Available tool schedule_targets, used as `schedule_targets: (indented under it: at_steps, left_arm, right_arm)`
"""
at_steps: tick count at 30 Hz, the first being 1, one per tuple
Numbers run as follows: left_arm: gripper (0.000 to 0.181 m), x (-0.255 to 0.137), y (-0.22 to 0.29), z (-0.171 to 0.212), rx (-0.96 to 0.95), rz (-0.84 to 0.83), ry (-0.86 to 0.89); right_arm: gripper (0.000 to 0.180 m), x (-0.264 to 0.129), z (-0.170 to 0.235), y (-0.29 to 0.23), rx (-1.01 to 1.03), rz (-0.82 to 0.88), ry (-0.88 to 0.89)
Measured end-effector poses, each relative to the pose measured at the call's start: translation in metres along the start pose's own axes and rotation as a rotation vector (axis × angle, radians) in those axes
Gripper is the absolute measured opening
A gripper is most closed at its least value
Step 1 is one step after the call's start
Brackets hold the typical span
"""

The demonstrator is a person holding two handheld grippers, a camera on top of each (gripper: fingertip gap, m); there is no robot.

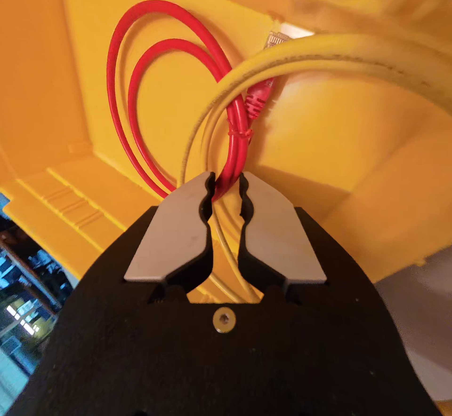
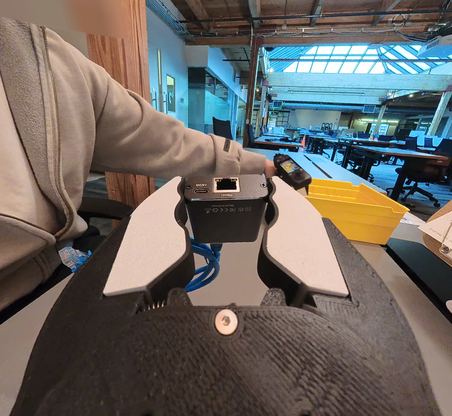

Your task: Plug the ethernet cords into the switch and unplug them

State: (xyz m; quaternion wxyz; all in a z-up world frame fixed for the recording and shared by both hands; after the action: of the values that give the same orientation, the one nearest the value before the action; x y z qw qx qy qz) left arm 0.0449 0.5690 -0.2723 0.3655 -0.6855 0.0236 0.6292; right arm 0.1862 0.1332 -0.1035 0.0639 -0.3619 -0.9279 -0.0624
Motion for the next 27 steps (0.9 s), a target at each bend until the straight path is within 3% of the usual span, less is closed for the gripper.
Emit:
schedule_targets:
  at_steps: [5,15,21,24,27]
  left_arm:
    - [0.012,-0.014,-0.007,0.008,-0.018,0.012,0.013]
    - [0.011,-0.106,-0.035,-0.005,-0.563,0.419,0.532]
    - [0.011,-0.08,-0.024,0.012,-0.494,0.242,0.258]
    - [0.011,-0.075,0.004,0.005,-0.313,0.313,0.26]
    - [0.019,-0.079,0.002,0.004,-0.332,0.313,0.27]
  right_arm:
    - [0.063,0.0,-0.002,-0.001,-0.005,-0.002,0.001]
    - [0.063,0.003,-0.006,-0.006,-0.019,-0.021,0.003]
    - [0.063,0.006,-0.008,-0.009,-0.026,-0.036,0.001]
    - [0.063,0.007,-0.009,-0.009,-0.032,-0.035,-0.001]
    - [0.063,0.005,-0.011,-0.009,-0.034,-0.029,0.004]
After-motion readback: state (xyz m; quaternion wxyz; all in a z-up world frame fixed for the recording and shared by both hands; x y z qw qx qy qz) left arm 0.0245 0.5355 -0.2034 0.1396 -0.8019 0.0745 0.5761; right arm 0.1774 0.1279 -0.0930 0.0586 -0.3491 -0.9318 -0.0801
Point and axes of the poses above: each gripper's, where its closed fingertips meet, x out along the fingers, z out of its underside, y = z × x across the jaws, the point moved 3 cm from there along -x, back along the fingers, and after that the axes turned 5 degrees about -y, right-handed, at the moved point
